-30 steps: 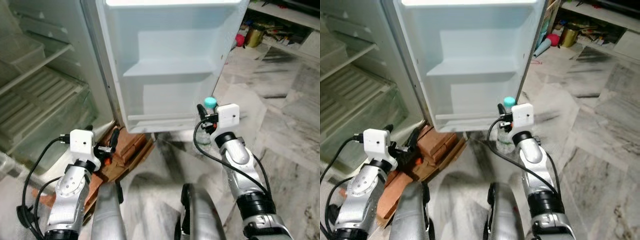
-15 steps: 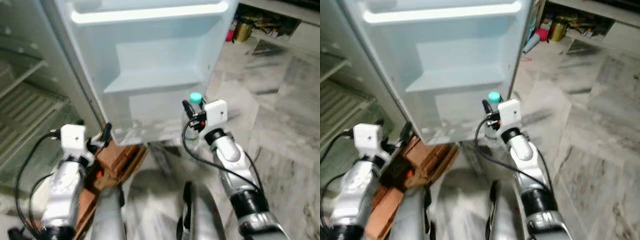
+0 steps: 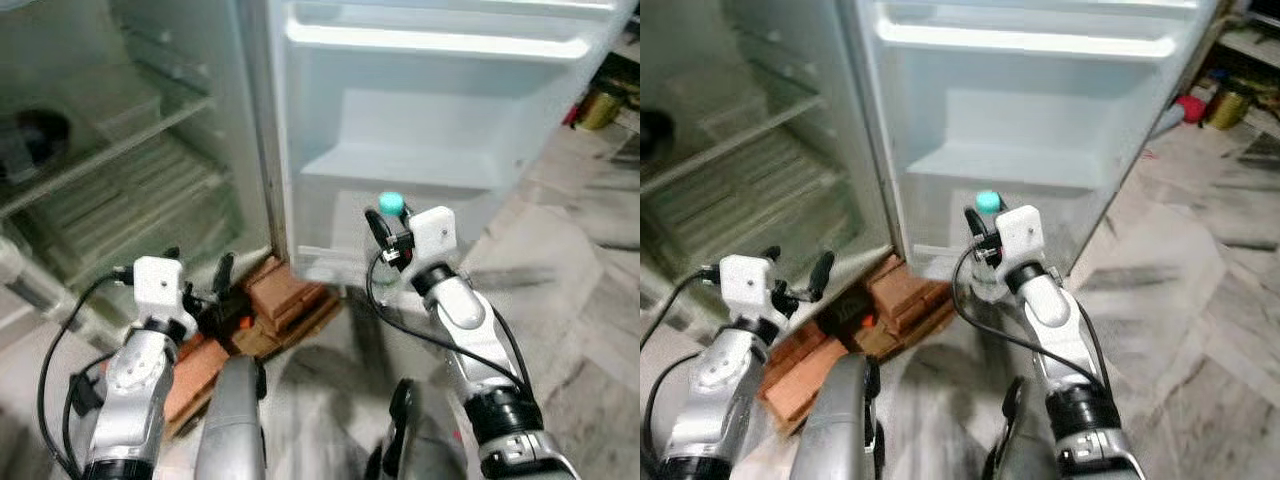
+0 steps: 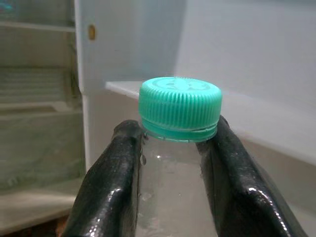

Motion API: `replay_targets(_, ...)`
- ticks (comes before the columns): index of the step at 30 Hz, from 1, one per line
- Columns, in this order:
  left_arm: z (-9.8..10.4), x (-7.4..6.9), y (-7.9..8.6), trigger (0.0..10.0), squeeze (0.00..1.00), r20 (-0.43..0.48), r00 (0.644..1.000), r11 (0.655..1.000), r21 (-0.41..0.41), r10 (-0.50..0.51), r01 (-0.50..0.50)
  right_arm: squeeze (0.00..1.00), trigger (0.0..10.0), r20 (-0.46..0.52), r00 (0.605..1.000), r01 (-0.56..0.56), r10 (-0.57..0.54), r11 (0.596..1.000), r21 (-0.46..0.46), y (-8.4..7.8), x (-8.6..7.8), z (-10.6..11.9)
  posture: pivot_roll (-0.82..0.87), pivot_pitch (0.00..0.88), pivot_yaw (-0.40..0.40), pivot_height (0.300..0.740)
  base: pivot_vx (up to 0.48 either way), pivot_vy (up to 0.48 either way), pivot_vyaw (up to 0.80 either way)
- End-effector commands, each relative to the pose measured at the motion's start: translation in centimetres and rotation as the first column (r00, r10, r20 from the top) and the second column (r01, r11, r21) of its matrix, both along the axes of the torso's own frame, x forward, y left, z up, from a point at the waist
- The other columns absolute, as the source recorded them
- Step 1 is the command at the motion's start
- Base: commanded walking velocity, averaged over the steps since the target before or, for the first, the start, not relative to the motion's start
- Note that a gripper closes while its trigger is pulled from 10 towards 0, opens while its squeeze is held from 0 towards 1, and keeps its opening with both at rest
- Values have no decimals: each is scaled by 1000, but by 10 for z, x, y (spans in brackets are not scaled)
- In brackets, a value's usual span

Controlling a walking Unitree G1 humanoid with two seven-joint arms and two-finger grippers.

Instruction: Restocking fridge

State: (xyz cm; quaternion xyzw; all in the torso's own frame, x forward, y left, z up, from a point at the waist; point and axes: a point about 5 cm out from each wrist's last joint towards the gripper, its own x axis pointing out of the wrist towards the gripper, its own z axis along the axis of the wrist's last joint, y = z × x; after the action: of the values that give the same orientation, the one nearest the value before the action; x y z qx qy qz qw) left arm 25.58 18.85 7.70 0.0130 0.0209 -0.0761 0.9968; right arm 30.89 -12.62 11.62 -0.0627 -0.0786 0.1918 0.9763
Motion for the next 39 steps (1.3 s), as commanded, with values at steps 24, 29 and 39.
replay_targets(24, -1, -2, -3, 10000, 0, -18, 1000, 1000, 9, -19, 19, 0, 10000, 32, 986, 165, -163, 984, -74, -19, 3, 1, -27, 106, -33, 585, 201, 0, 0)
replay_targets(29, -3, -10, 2, 10000, 0, -36, 999, 999, 29, -24, 25, 0, 10000, 29, 981, 194, -192, 977, -87, -23, 6, -1, -6, 141, -39, 571, 0, 0, 0)
replay_targets(39, -4, -35, 20, 10000, 0, -83, 996, 998, 66, 14, -8, 0, 10000, 101, 979, 190, -179, 974, -124, -13, 30, 11, 52, 225, -38, 546, 0, 0, 0)
